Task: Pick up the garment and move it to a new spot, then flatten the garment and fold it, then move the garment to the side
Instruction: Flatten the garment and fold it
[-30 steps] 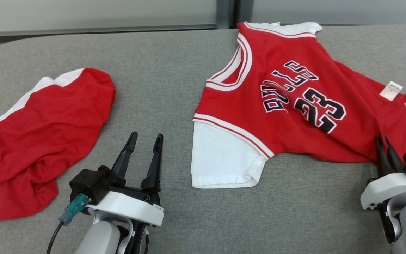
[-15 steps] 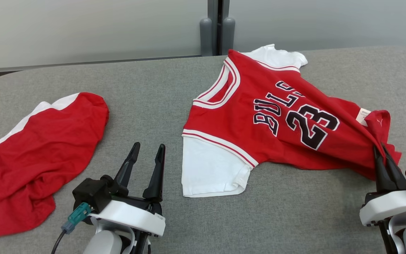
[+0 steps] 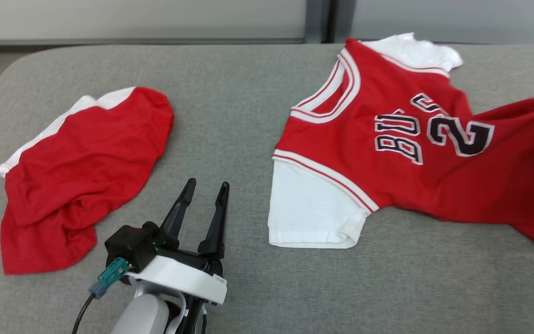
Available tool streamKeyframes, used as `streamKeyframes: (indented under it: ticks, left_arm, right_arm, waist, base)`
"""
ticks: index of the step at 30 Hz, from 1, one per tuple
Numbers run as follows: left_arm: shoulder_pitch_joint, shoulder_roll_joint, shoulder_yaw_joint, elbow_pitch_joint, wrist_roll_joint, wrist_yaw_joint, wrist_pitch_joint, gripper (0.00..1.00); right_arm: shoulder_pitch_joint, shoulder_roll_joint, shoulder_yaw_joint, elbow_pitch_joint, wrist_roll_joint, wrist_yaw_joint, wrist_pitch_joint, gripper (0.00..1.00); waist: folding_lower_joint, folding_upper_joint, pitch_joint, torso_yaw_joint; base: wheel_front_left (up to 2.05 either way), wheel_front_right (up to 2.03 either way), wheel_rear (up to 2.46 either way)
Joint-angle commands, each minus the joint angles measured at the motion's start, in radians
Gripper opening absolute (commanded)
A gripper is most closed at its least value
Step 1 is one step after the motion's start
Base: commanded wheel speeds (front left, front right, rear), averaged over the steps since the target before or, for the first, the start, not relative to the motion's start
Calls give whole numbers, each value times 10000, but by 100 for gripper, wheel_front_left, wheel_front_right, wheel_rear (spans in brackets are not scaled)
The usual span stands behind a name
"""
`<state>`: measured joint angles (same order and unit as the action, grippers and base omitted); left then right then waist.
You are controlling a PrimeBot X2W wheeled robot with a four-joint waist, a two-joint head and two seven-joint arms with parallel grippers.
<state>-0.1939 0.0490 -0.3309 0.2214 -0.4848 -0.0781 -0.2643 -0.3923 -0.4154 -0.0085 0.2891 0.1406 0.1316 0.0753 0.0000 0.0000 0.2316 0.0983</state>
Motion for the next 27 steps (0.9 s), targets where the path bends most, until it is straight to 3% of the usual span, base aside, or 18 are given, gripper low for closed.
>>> streamKeyframes:
  ticks: [1,7,11,13,20,27]
  left_arm:
    - [-202,28,-12,-19,-41,-1,-1,100]
    - [-517,31,-171,8,-71,-79,-1,100]
    - [-707,28,-240,8,-121,-90,-1,100]
    - [-738,29,-298,-5,-183,-40,-1,100]
    - [-773,34,-278,-3,-170,85,-1,100]
    - [-583,31,29,-9,-23,42,-1,100]
  right_arm:
    - [-290,-166,30,176,169,-17,113,0]
    - [-2182,-1409,930,1847,399,-17,657,0]
    - [-3160,-1739,1263,2948,414,-17,621,0]
    - [-3545,-1758,1349,3491,366,-17,479,100]
    - [-4081,-1368,1410,4932,57,-17,-471,100]
    - [-3472,-758,1212,5335,214,-17,-1885,100]
  waist:
    - [0,0,396,358]
    - [0,0,1006,836]
    - [0,0,1191,1004]
    - [0,0,1237,1049]
    - [0,0,1107,896]
    - [0,0,540,289]
  base:
    - [0,0,0]
    - [0,0,0]
    - [0,0,0]
    - [0,0,0]
    - [0,0,0]
    - [0,0,0]
